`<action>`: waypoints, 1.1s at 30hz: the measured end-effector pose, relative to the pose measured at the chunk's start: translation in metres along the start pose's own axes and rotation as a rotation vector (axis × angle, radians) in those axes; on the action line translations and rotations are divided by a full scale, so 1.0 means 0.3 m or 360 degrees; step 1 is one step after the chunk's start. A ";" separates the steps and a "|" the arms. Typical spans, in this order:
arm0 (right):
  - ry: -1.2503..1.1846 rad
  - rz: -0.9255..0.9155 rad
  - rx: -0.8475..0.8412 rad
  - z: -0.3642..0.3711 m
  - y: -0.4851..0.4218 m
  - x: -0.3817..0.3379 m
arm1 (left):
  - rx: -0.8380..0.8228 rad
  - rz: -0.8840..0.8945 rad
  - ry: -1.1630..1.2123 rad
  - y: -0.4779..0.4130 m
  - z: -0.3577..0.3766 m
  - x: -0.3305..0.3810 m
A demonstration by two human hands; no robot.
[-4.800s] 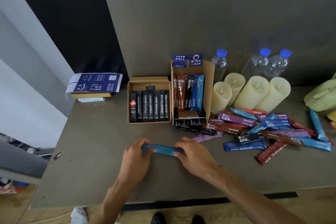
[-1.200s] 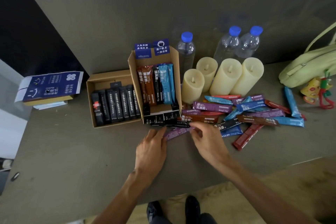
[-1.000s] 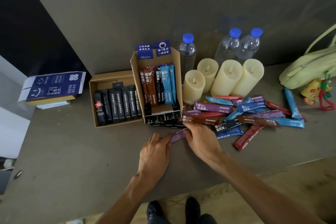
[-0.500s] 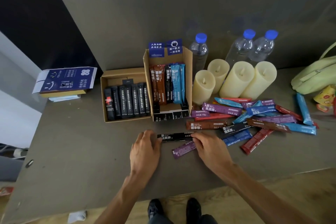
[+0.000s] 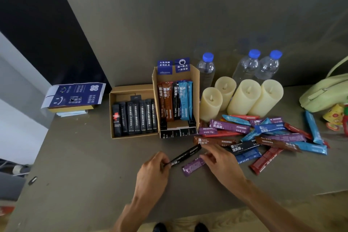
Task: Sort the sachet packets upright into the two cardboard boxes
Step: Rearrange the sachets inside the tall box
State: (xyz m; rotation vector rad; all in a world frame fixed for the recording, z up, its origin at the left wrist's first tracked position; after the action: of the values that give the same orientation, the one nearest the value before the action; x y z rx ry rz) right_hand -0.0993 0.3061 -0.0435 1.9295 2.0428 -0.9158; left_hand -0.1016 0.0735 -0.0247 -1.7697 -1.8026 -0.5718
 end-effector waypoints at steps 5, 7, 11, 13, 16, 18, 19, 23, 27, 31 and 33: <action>-0.0061 0.0009 -0.0180 -0.011 -0.024 -0.064 | 0.0224 0.0443 0.0126 -0.038 -0.113 0.105; -0.0121 0.0031 -0.0222 -0.008 -0.041 -0.096 | 0.0278 0.0551 0.0212 -0.053 -0.146 0.148; -0.0332 0.0225 -0.0179 -0.005 -0.054 -0.133 | 0.0336 0.0420 0.0422 -0.059 -0.169 0.177; -0.0398 0.0378 -0.0121 -0.002 -0.048 -0.143 | 0.0353 0.0295 0.0507 -0.051 -0.168 0.177; -0.0605 0.0549 -0.0031 -0.013 -0.067 -0.184 | 0.0391 0.0164 0.0515 -0.061 -0.157 0.159; -0.0845 0.0657 -0.0004 -0.020 -0.108 -0.228 | 0.0428 0.0111 0.0464 -0.099 -0.150 0.146; -0.0902 0.0668 -0.0001 -0.020 -0.136 -0.251 | 0.0453 0.0092 0.0440 -0.127 -0.148 0.141; -0.0920 0.0680 -0.0100 0.021 -0.258 -0.321 | 0.0479 0.0027 0.0307 -0.247 -0.142 0.132; -0.0775 0.0766 -0.0110 0.088 -0.365 -0.323 | 0.0451 0.0004 0.0279 -0.300 -0.130 0.126; -0.0596 0.0721 -0.0142 0.139 -0.426 -0.315 | 0.0403 -0.0011 0.0295 -0.319 -0.130 0.122; -0.0495 0.0642 -0.0167 0.156 -0.442 -0.320 | 0.0370 -0.0008 0.0288 -0.327 -0.133 0.119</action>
State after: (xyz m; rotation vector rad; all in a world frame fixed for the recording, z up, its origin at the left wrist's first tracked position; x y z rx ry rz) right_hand -0.2253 0.2049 0.0104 1.9015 1.4325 -0.9171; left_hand -0.1954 0.0707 0.0360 -1.5090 -1.6756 -0.4856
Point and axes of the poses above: each hand's wrist, its own y-axis away from the middle knuckle, its own z-axis out of the palm, x = y × z, the point moved 3 cm from there along -y, towards the middle knuckle, and after that the axes turned 11 degrees about x, right-handed, at the moved point
